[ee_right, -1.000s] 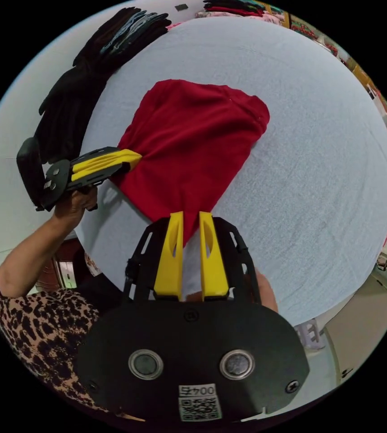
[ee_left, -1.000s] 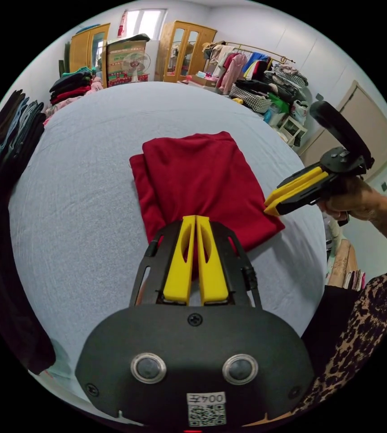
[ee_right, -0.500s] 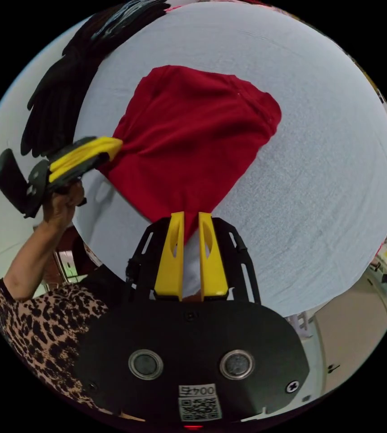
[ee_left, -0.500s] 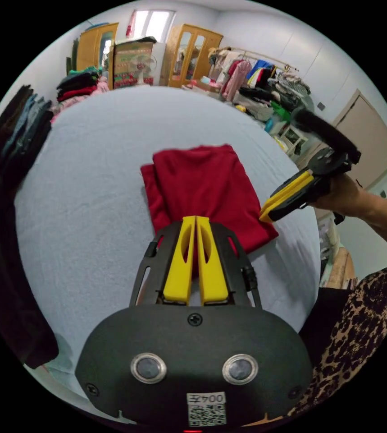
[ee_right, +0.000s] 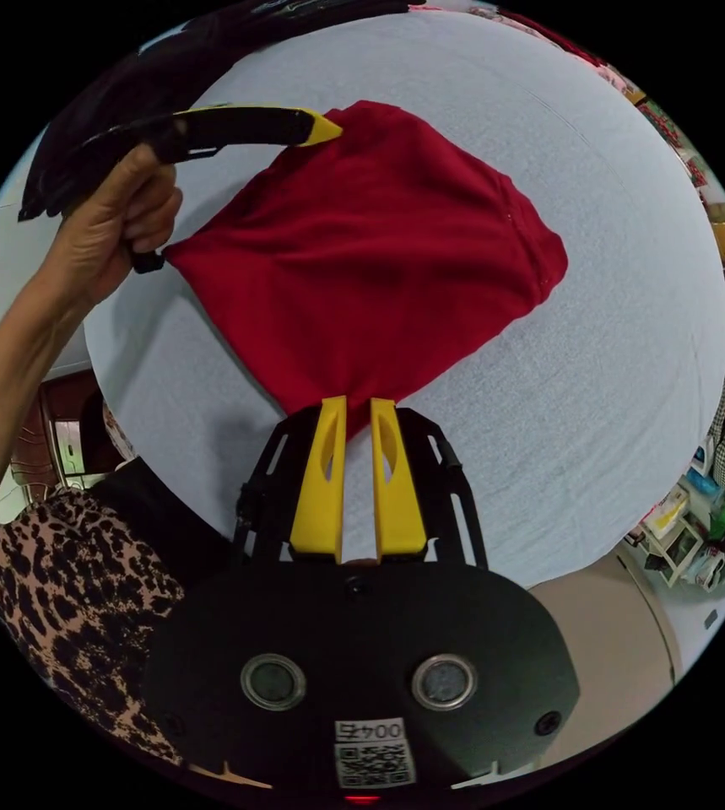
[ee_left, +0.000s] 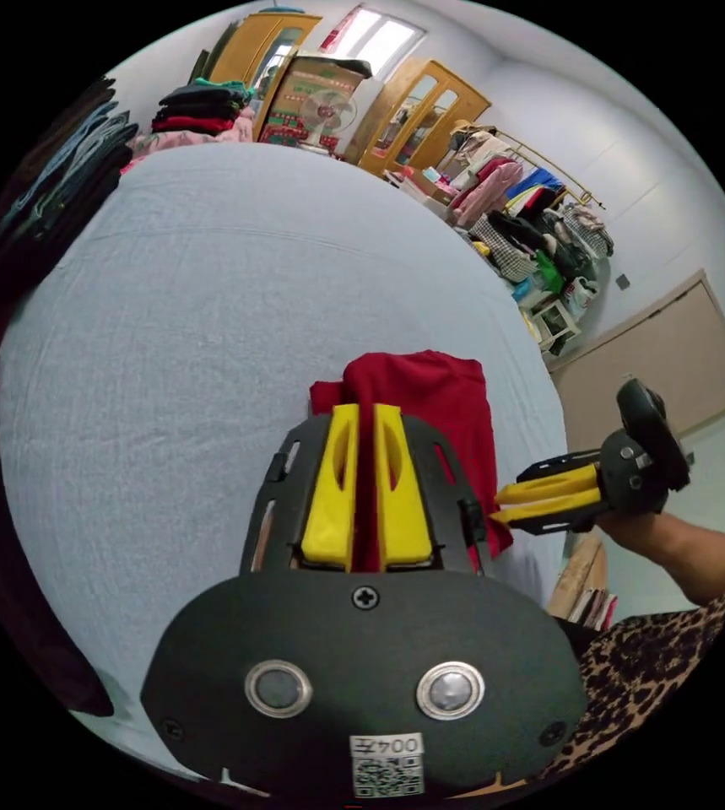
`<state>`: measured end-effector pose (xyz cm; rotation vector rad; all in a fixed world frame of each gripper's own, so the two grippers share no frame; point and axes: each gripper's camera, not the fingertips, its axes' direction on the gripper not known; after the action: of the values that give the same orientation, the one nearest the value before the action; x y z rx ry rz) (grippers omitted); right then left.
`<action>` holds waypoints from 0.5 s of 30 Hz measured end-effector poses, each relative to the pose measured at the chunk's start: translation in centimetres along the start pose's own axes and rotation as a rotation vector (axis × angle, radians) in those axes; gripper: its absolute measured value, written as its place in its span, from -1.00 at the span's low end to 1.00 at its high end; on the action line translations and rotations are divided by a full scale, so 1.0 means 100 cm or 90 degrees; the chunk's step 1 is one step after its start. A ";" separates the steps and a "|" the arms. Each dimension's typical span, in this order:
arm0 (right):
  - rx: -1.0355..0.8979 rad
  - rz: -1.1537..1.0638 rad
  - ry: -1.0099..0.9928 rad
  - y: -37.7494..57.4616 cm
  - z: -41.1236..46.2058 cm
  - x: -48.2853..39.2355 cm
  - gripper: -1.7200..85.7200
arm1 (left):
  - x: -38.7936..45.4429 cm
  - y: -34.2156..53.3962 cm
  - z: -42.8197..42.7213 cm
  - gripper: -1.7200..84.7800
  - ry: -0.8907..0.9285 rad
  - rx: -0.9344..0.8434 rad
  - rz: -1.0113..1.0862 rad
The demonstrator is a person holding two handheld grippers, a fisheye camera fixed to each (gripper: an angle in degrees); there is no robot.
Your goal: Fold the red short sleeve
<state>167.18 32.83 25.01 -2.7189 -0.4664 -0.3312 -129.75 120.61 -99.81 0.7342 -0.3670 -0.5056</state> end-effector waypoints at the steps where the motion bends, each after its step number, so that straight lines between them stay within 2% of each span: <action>1: -0.003 -0.001 0.000 -0.002 -0.001 0.001 -0.84 | 0.003 -0.003 0.002 -0.90 -0.032 -0.006 0.004; 2: -0.004 -0.004 0.000 -0.003 -0.001 0.003 -0.84 | 0.006 -0.004 0.003 -0.91 -0.091 -0.012 0.007; 4: -0.006 -0.004 -0.004 -0.005 -0.002 0.005 -0.84 | 0.003 -0.004 0.007 -0.92 -0.113 -0.028 0.002; 11: 0.001 -0.024 0.002 -0.002 -0.003 0.015 -0.84 | -0.026 0.002 -0.005 -0.93 0.008 0.010 -0.025; 15: 0.014 -0.022 -0.001 0.005 -0.001 0.022 -0.84 | -0.018 0.020 -0.035 -0.94 0.020 0.036 -0.001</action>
<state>169.37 32.93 25.62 -2.6926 -0.5149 -0.3309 -128.93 124.78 -101.08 0.7965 -0.3523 -0.4855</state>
